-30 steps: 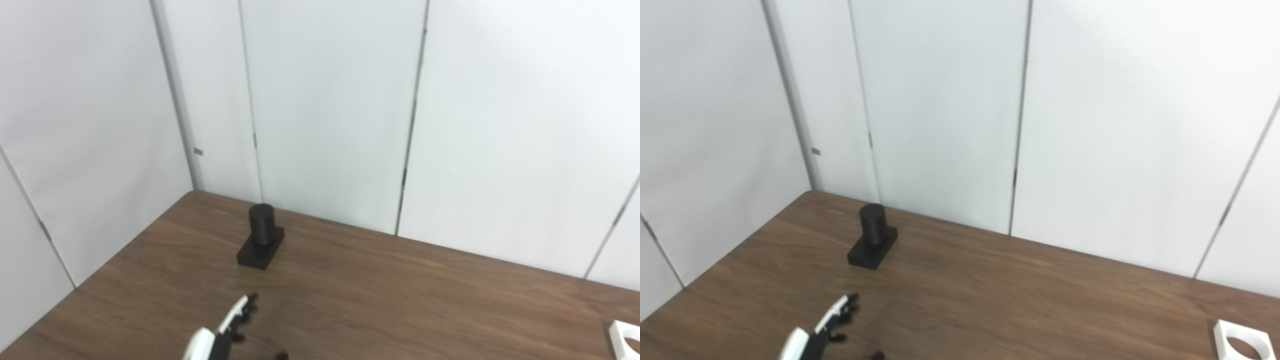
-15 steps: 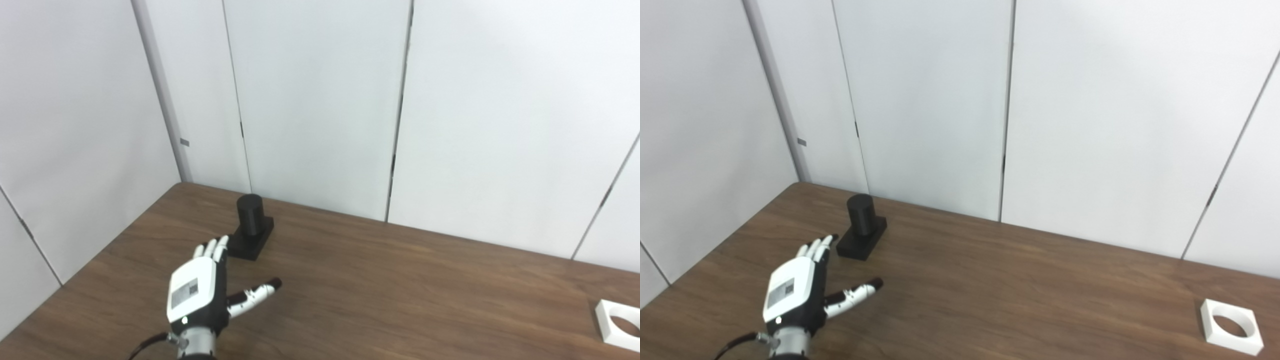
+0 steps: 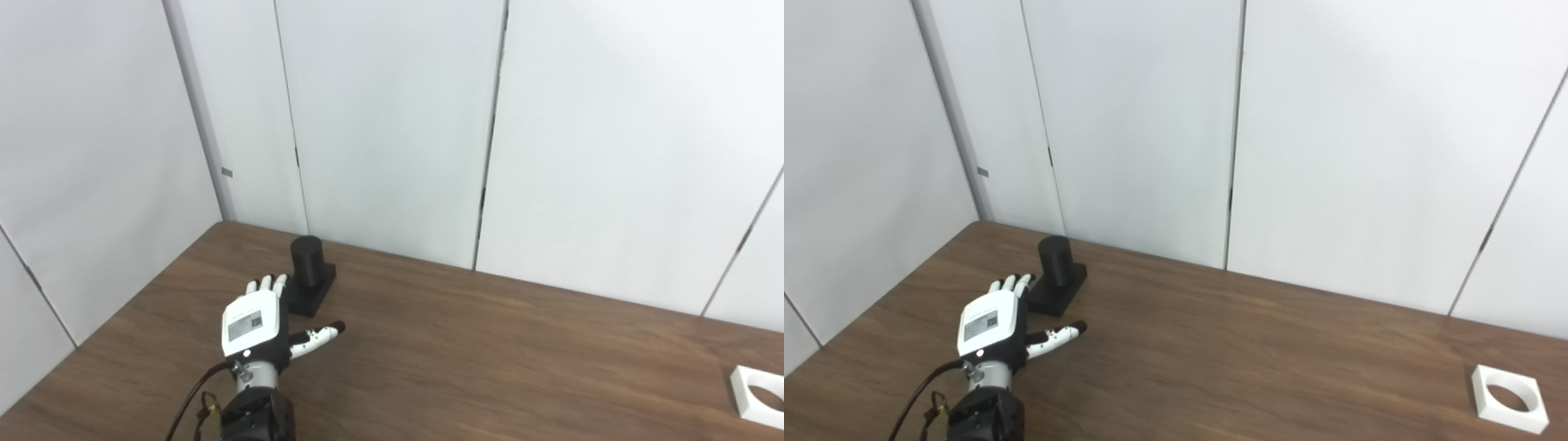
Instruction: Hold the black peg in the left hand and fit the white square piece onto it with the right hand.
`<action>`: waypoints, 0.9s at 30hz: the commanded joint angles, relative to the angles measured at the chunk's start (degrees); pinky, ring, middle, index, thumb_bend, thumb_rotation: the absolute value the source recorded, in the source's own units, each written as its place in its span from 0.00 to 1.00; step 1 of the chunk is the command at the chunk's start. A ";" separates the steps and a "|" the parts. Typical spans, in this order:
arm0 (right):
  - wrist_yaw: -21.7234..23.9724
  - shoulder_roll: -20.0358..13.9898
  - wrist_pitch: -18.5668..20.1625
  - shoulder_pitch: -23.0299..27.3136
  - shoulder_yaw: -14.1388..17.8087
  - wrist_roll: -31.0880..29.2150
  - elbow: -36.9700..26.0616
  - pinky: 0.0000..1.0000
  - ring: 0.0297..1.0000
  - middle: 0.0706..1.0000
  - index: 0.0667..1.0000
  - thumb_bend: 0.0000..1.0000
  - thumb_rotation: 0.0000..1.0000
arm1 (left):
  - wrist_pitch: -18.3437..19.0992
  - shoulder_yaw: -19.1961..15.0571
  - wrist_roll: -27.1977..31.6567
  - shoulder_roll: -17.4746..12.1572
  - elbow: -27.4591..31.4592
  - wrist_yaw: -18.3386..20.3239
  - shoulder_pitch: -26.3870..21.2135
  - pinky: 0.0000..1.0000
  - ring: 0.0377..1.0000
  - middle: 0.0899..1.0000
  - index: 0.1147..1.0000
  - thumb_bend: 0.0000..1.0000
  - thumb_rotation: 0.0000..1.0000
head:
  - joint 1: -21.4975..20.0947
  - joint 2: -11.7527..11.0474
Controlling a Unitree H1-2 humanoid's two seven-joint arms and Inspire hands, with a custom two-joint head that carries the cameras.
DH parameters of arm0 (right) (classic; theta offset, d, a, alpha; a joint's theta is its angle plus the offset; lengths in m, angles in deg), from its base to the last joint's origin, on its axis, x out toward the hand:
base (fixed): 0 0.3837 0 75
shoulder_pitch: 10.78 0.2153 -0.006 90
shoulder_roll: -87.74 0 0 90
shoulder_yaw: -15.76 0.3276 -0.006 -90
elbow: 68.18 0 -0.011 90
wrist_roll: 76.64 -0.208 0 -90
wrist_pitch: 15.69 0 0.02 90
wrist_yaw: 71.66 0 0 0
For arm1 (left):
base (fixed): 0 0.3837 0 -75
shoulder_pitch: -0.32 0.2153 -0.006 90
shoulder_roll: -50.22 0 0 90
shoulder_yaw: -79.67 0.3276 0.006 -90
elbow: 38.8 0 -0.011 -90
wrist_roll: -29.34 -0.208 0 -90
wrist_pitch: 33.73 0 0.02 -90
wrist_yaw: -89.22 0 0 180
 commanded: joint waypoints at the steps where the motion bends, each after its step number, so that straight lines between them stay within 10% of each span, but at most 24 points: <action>1: 0.23 0.56 -0.58 -0.64 -0.41 -0.63 -0.48 1.00 1.00 0.97 1.00 0.66 0.95 | -0.06 0.11 0.34 -1.30 -0.73 -2.82 -3.16 0.91 0.96 0.95 0.89 0.86 0.69 | 0.00 0.07; 27: 0.59 -0.42 1.30 0.06 0.56 -3.09 -1.62 1.00 1.00 0.98 1.00 0.69 0.92 | 0.02 -3.71 -0.66 0.13 -12.53 -7.41 -10.14 0.86 0.89 0.88 0.84 0.85 0.68 | 4.76 4.57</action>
